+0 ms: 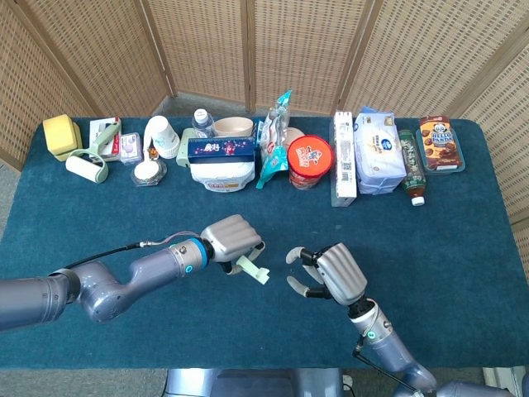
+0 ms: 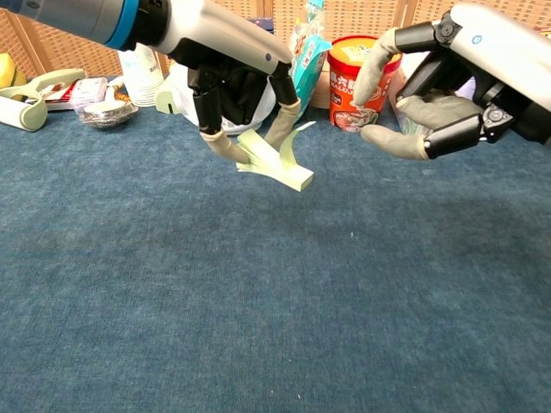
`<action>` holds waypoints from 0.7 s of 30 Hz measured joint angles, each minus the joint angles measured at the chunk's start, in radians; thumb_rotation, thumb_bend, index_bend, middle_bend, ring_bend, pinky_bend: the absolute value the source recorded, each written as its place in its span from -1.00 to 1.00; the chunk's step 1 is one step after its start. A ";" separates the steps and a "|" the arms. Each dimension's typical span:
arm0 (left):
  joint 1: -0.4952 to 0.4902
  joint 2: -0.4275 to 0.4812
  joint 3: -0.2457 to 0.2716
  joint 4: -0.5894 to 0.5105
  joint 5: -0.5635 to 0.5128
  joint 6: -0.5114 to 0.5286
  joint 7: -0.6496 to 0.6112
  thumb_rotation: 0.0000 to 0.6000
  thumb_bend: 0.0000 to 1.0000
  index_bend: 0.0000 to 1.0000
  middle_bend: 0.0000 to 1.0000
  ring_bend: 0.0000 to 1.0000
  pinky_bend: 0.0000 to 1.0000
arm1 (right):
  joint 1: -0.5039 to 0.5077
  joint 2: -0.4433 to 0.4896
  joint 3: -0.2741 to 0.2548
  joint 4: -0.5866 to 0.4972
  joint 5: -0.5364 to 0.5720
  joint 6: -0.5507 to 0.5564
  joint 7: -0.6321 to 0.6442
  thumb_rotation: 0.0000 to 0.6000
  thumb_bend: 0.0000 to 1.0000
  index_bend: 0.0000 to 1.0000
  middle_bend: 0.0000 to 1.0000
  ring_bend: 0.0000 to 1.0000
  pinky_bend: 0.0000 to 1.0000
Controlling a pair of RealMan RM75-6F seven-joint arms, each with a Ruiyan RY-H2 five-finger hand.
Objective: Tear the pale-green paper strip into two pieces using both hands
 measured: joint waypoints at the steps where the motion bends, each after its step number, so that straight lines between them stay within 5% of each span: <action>1: -0.006 -0.002 0.003 0.002 -0.004 0.000 0.001 1.00 -0.07 0.50 1.00 1.00 0.94 | 0.002 -0.001 0.000 -0.002 0.000 0.000 -0.001 0.71 -0.32 -0.07 1.00 1.00 0.93; 21: -0.061 -0.019 0.043 0.014 -0.048 0.021 -0.013 1.00 -0.07 0.50 1.00 1.00 0.93 | 0.039 -0.042 -0.002 -0.007 0.011 -0.039 -0.049 0.72 -0.32 -0.07 1.00 1.00 0.93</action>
